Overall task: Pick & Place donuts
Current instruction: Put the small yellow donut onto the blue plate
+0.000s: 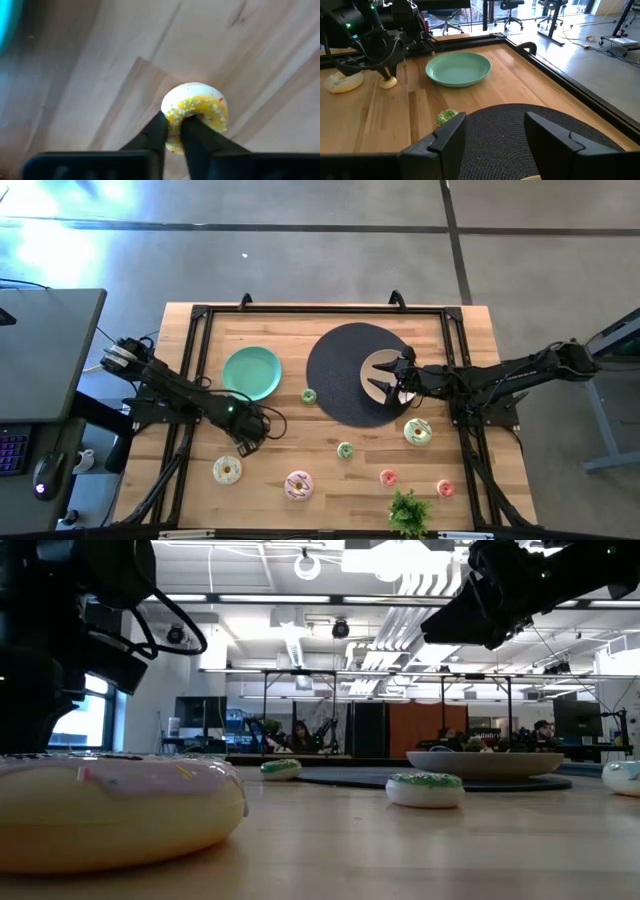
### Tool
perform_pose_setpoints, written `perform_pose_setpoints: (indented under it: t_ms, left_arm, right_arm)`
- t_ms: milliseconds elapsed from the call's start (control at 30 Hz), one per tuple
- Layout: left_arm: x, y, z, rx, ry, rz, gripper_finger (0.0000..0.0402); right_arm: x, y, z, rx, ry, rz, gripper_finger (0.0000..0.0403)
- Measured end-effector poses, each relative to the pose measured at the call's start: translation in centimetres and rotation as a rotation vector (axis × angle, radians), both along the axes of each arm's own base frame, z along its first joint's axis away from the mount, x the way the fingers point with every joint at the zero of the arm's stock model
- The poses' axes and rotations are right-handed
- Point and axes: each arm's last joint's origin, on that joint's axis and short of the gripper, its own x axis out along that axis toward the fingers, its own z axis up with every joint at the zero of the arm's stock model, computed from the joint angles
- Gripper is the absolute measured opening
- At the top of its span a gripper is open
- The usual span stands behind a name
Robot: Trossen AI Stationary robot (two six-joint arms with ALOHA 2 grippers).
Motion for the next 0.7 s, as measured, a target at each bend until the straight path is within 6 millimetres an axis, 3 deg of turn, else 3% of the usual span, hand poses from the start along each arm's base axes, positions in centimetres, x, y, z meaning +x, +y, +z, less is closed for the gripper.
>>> perform_pose_setpoints:
  t_ms: [100,367,567,700]
  left_arm:
    - [0.5,-0.3,0.5,-0.048,-0.072,-0.006,0.0009]
    - [2.0,0.1,4.7,0.097,-0.120,-0.033,0.0018]
    - [2.8,4.6,7.6,0.244,-0.025,0.083,0.0004]
    - [3.2,8.9,8.0,0.249,0.023,0.158,0.0003]
  right_arm:
    - [0.0,0.0,0.0,0.000,-0.005,0.000,0.0197]
    - [0.1,0.0,0.3,0.000,-0.027,0.000,0.0197]
    - [0.2,0.0,0.6,0.008,-0.067,0.000,0.0197]
    - [0.2,0.1,0.6,0.012,-0.065,0.017,0.0197]
